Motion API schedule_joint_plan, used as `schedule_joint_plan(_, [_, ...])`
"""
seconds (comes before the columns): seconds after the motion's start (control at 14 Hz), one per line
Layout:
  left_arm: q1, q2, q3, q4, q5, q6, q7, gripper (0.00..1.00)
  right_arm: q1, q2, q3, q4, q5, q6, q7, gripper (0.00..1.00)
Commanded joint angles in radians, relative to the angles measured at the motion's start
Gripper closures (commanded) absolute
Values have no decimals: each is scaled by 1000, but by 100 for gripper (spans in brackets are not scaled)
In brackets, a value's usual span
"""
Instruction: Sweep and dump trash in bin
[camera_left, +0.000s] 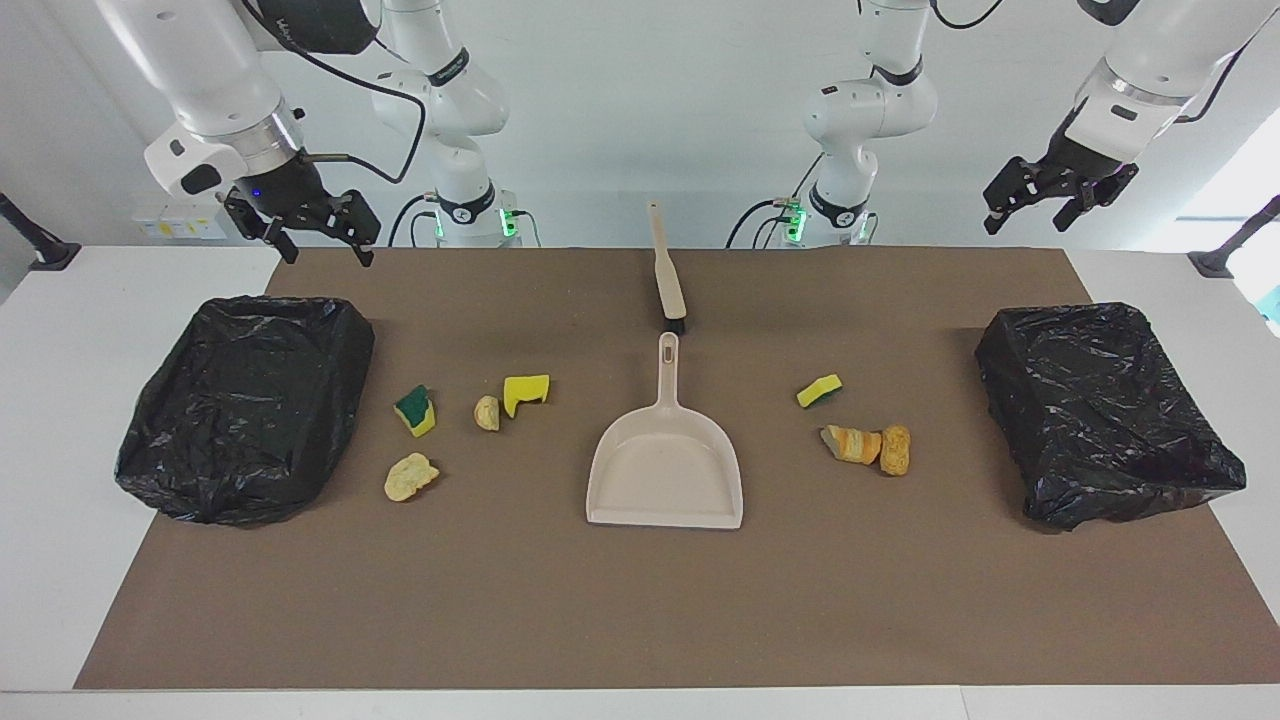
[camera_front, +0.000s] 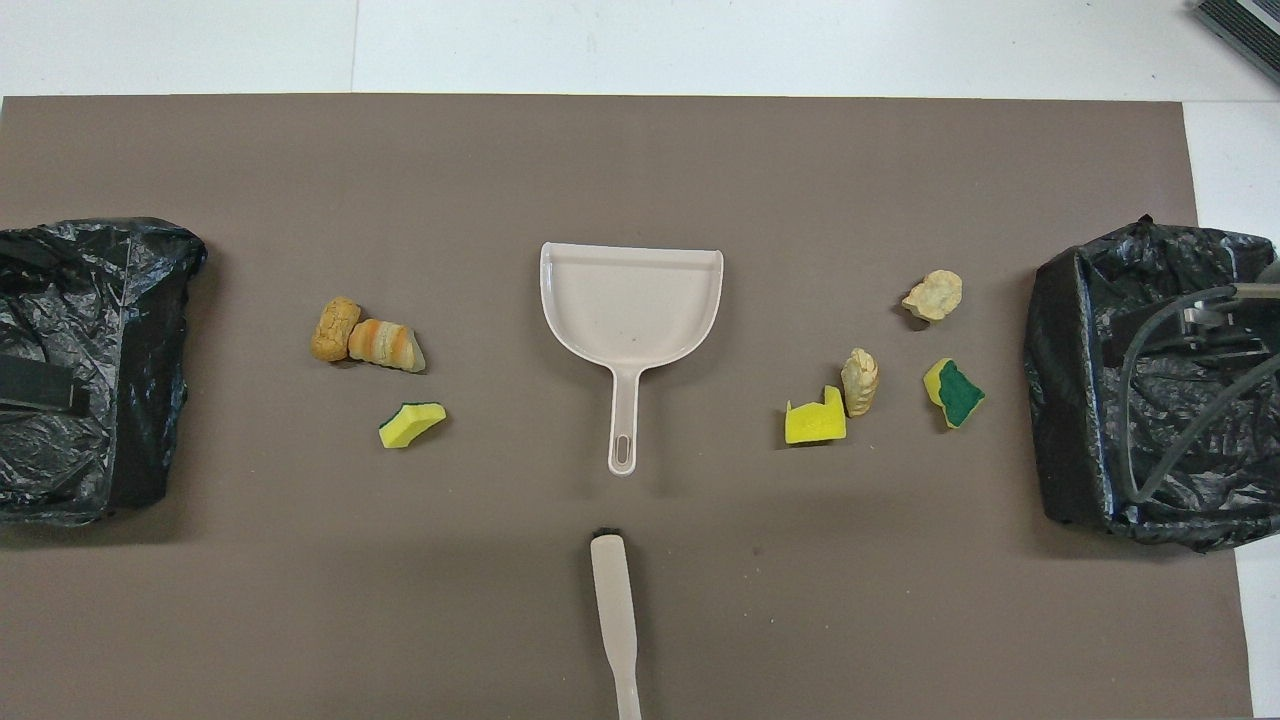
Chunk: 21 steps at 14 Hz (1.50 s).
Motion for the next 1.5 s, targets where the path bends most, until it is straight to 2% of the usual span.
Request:
schedule_joint_plan(0.0, [20, -9, -7, -5, 2, 0, 9, 0, -5, -21, 5, -26, 11, -6, 20, 0])
schedule_joint_plan(0.64, [18, -14, -7, -16, -3, 1, 12, 0, -5, -23, 5, -27, 11, -4, 17, 0])
schedule_joint_plan(1.0, [5, -77, -10, -103, -5, 10, 9, 0, -4, -24, 5, -31, 11, -4, 16, 0])
schedule_joint_plan(1.29, [3, -83, -12, -112, -6, 11, 9, 0, -4, -24, 5, -32, 11, -4, 16, 0])
schedule_joint_plan(1.43, [-9, -101, -15, -152, -6, 14, 9, 0, -4, -26, 5, -35, 11, -4, 14, 0])
